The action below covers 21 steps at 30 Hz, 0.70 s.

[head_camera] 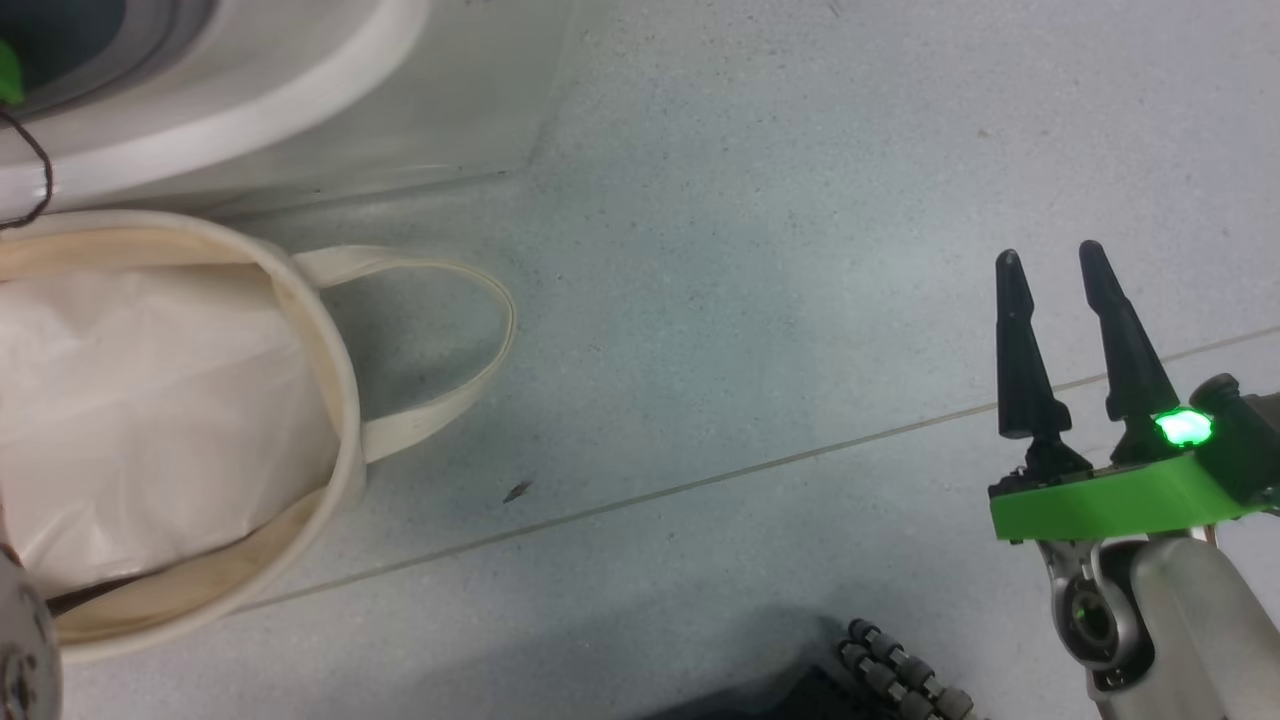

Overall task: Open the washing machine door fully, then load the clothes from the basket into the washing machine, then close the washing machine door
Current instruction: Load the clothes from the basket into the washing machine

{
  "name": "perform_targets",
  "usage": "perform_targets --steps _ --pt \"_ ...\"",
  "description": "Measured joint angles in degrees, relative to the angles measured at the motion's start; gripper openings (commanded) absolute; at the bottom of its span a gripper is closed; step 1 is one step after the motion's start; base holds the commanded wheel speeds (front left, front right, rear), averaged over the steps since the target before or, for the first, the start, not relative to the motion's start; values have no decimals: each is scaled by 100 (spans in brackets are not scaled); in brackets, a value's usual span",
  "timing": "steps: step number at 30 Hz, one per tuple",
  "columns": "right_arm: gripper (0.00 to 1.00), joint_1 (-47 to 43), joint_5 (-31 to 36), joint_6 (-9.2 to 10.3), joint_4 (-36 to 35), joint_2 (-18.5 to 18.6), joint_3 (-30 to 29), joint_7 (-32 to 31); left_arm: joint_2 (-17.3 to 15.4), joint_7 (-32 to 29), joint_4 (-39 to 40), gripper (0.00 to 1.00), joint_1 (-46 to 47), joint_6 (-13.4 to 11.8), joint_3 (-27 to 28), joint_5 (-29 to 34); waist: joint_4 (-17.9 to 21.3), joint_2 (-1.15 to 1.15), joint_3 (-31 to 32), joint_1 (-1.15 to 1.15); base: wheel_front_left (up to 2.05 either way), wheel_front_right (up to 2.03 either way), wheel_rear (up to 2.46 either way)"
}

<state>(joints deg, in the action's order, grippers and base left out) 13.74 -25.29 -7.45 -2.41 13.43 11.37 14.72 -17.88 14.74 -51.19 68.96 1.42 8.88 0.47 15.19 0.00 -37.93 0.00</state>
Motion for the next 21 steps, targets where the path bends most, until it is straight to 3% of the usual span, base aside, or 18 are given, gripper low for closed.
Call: perform_targets --steps 3,6,7,8,9,21 --pt "100 -1 1 0 -8 0 -7 0 -79 0 -288 34 240 -47 -111 101 26 0 -24 0 0 0 0" --pt "100 -1 9 0 -45 0 -18 0 -98 -1 23 33 481 -94 -211 131 43 0 -79 0 0 0 0" --pt "100 -1 9 0 -52 0 -23 0 -97 0 102 49 564 -92 -229 129 44 0 -100 0 0 0 0" --pt "100 -1 9 0 -51 0 -29 0 -94 0 96 85 642 -92 -244 129 43 0 -117 0 0 0 0" --pt "100 -1 9 0 -51 0 -33 0 -88 1 66 100 685 -92 -244 122 40 0 -130 0 0 0 0" --pt "100 5 15 0 -13 -40 -35 0 242 0 -1166 100 711 11 -44 -444 -137 0 -11 0 0 0 0"
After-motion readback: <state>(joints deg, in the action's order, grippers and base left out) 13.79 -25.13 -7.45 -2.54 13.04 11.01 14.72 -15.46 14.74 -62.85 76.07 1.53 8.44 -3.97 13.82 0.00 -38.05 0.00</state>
